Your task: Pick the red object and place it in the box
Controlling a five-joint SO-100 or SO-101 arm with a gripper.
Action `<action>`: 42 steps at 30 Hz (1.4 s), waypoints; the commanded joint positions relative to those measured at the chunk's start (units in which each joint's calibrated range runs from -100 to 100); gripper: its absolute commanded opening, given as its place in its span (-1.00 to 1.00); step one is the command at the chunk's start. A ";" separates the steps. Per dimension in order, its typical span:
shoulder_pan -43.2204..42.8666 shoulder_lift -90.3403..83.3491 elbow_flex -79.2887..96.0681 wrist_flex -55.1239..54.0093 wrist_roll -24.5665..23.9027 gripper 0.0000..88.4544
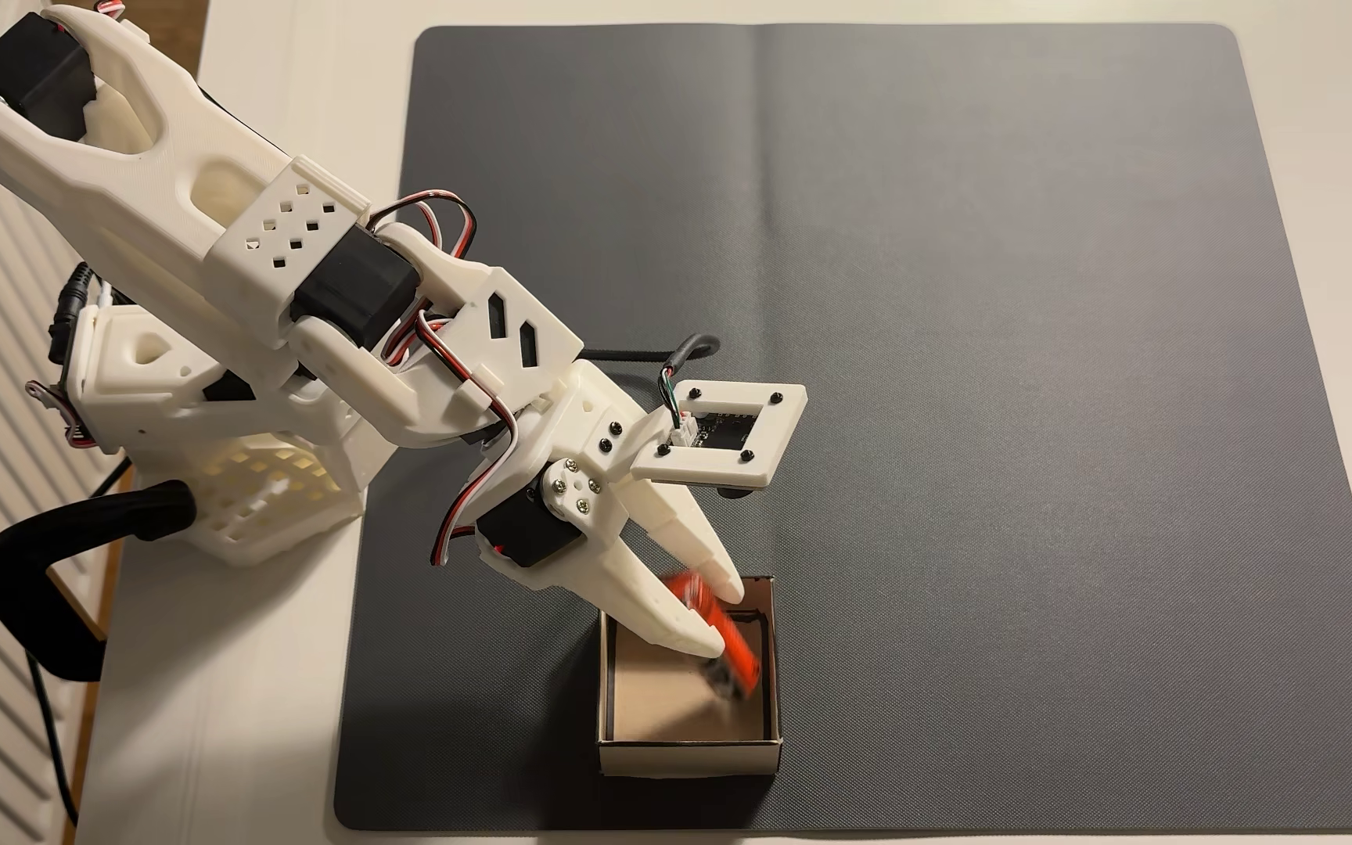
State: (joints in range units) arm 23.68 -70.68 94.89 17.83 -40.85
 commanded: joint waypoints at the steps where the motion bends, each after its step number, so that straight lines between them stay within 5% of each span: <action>1: 0.37 -0.92 -1.24 -0.26 -0.09 -0.64; 7: -0.89 -0.92 -1.33 -0.26 -0.25 -0.51; 14: -7.28 -1.01 -3.60 1.93 -7.70 -0.51; 19: -10.69 -1.09 -12.31 15.92 -11.71 -0.88; 20: -11.51 -1.35 -15.03 19.59 -11.92 -0.99; 34: -25.24 -28.90 -15.30 42.40 -11.77 -0.98; 42: -24.94 -28.56 -6.05 42.66 -11.77 -0.98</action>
State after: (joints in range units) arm -1.56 -99.57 85.86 60.09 -52.67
